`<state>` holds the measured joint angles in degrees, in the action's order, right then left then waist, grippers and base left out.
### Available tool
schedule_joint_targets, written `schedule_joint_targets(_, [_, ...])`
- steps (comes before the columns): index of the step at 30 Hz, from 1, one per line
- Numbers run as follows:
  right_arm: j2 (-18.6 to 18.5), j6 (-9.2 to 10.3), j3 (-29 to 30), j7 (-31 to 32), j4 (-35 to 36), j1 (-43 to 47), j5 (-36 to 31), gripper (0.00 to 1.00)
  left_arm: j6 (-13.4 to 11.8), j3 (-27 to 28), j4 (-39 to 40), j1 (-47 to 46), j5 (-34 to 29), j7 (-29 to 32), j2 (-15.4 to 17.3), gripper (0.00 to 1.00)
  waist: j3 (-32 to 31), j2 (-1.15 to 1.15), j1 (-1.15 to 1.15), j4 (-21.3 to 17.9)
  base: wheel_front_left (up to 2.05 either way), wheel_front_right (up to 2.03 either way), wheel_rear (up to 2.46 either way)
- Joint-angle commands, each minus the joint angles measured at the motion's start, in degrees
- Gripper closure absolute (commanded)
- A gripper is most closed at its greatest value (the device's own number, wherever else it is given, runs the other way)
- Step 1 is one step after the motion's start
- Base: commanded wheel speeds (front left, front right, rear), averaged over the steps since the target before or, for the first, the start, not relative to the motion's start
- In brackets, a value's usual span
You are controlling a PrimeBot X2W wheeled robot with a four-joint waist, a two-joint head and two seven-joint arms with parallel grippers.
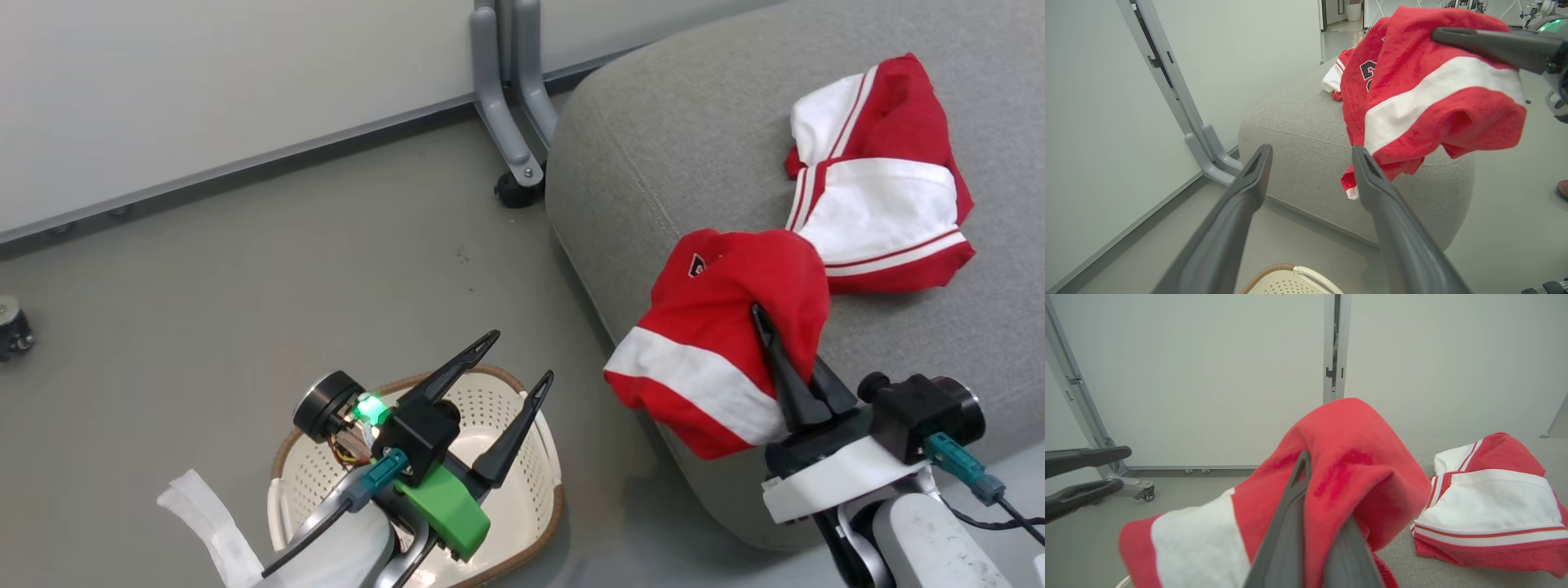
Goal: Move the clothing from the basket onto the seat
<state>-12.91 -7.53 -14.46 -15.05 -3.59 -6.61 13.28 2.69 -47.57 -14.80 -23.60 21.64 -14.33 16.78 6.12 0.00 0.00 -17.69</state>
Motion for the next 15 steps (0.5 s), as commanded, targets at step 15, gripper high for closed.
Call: schedule_joint_targets(15, [0.2,0.08,10.6,-0.2,4.8,1.9,-2.8,1.00,0.9,-1.5,3.0,-3.0,-0.5,2.0,1.4,0.00,8.8,0.00,0.00,-8.0,0.00,0.00,0.00])
